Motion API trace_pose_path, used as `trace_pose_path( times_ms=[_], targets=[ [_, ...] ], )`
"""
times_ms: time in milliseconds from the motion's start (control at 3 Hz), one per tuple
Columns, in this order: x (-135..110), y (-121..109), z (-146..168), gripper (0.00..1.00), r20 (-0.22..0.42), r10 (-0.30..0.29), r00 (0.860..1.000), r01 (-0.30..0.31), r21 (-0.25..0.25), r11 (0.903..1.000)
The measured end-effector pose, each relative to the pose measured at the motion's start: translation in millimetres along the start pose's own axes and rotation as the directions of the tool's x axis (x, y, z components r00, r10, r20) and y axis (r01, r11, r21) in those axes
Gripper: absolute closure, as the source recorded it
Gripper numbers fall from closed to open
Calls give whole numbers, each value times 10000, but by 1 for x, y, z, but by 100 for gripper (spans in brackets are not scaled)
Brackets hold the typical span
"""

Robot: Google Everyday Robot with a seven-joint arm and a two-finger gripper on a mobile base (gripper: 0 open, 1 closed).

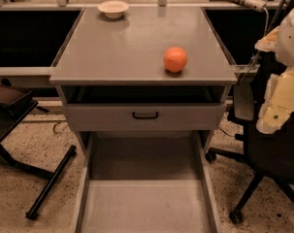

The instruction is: Place orange into middle drawer

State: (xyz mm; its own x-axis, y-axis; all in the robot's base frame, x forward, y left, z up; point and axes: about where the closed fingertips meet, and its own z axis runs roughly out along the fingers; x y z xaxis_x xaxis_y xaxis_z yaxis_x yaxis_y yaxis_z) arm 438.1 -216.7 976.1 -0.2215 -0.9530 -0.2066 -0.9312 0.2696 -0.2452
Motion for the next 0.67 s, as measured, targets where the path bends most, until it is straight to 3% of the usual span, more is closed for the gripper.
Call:
trace_pose_path(
  times_ms=[333,667],
  targets=[
    [-7,-5,1,0,183,-59,9998,57,143,9999],
    [-45,-34,11,0,727,-755,9945,718,524,9960]
  ],
)
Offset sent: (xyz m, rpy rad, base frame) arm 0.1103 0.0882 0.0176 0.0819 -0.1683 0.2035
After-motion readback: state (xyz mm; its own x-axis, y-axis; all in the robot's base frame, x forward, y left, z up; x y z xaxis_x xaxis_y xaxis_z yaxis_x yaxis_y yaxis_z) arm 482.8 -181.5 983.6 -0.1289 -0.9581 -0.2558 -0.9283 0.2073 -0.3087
